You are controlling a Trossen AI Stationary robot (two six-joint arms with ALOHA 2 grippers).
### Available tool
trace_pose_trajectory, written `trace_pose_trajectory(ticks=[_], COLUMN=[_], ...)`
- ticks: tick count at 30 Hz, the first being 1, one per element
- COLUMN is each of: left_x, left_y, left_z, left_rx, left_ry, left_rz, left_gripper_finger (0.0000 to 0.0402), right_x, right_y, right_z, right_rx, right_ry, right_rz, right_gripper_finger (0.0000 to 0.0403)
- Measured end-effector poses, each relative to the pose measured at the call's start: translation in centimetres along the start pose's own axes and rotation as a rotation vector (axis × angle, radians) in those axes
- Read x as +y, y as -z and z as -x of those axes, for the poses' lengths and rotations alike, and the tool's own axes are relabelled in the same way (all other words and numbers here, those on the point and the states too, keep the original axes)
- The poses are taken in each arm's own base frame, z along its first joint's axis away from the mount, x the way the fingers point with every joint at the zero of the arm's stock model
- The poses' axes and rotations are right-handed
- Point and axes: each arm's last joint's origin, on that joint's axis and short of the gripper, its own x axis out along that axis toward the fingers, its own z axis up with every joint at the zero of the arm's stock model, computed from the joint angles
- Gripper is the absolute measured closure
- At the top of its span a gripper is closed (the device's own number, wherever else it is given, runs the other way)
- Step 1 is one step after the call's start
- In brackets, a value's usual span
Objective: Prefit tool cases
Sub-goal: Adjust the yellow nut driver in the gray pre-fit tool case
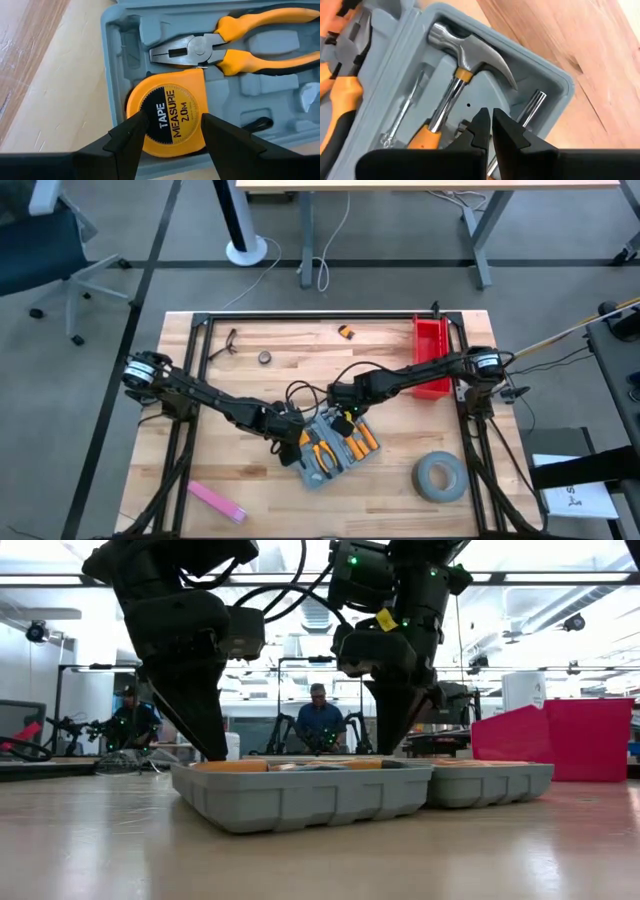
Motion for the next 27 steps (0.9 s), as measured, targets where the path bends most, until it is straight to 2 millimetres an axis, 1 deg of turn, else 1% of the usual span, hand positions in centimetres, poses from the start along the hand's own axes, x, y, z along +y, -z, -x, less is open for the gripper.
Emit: trace_pose_trajectory(ticks=[5, 8, 12, 14, 19, 23, 27], left_x=[0.0, 0.0, 0.0, 0.0, 0.0, 0.0, 0.0], left_y=[0.0, 0.1, 0.1, 0.1, 0.1, 0.1, 0.0], left_z=[0.0, 0.0, 0.0, 0.0, 0.0, 0.0, 0.1], left_rx=[0.005, 0.007, 0.007, 0.008, 0.007, 0.006, 0.006], left_ry=[-0.003, -0.004, -0.004, -0.005, -0.004, -0.004, -0.004], left_rz=[-0.001, -0.002, -0.002, -0.002, -0.001, -0.001, -0.001], left_gripper_finger=[0.0198, 0.0198, 0.0198, 0.0198, 0.0198, 0.0198, 0.0198], right_x=[0.4, 0.7, 1.0, 1.5, 3.3, 3.6, 3.6], right_y=[0.2, 0.6, 1.6, 2.1, 3.7, 4.8, 5.0], right_z=[0.6, 1.6, 2.5, 2.7, 2.4, 2.4, 2.4], right_rx=[-0.007, -0.007, 0.033, 0.045, 0.112, 0.172, 0.184], right_ry=[-0.015, -0.020, -0.001, -0.009, -0.049, -0.009, -0.001], right_rz=[-0.004, -0.001, 0.002, 0.027, 0.135, 0.157, 0.159], right_gripper_finger=[0.0401, 0.0401, 0.0401, 0.0401, 0.0401, 0.0401, 0.0401])
